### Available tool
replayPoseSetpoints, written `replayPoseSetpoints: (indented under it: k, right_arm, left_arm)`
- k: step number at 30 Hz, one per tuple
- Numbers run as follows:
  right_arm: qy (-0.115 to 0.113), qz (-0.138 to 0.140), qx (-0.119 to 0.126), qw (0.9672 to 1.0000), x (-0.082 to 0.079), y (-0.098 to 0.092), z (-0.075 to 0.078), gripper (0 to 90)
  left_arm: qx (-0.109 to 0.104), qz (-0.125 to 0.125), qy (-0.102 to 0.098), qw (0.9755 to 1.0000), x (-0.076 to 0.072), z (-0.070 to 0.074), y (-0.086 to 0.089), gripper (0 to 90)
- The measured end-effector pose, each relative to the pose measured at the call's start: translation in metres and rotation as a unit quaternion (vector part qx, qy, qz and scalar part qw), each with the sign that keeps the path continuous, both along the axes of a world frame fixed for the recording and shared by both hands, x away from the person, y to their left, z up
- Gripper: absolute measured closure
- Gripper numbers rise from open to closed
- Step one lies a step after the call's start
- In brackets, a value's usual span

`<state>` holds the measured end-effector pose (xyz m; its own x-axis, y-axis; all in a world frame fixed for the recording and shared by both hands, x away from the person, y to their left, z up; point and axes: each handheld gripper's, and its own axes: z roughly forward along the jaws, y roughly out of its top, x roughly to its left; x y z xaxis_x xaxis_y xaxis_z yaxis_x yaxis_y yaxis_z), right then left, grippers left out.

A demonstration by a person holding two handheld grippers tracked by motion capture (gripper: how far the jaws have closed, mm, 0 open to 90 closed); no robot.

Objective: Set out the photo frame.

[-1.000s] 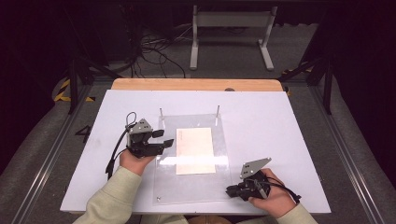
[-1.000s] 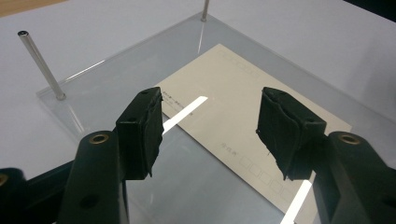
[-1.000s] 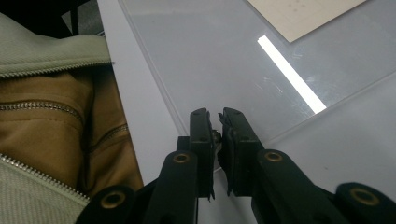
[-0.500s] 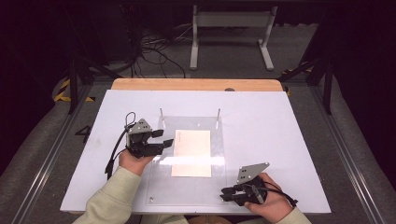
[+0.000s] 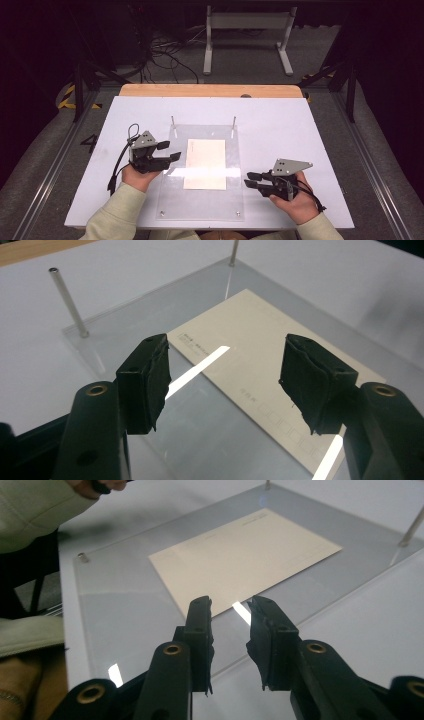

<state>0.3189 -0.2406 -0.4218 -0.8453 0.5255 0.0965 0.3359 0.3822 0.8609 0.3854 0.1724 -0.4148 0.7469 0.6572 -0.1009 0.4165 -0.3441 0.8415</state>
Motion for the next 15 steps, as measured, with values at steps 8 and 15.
replayPoseSetpoints:
  k: [8, 15]
  right_arm:
    - [-0.020, -0.023, -0.005, 0.9995, 0.027, 0.003, 0.011, 74.0]
    - [-0.026, -0.048, -0.008, 0.9985, 0.057, 0.011, 0.015, 70.0]
  left_arm:
    - [-0.006, -0.002, -0.002, 1.0000, -0.013, -0.003, 0.016, 35.3]
    - [-0.006, 0.002, 0.008, 1.0000, -0.025, -0.006, 0.025, 34.7]
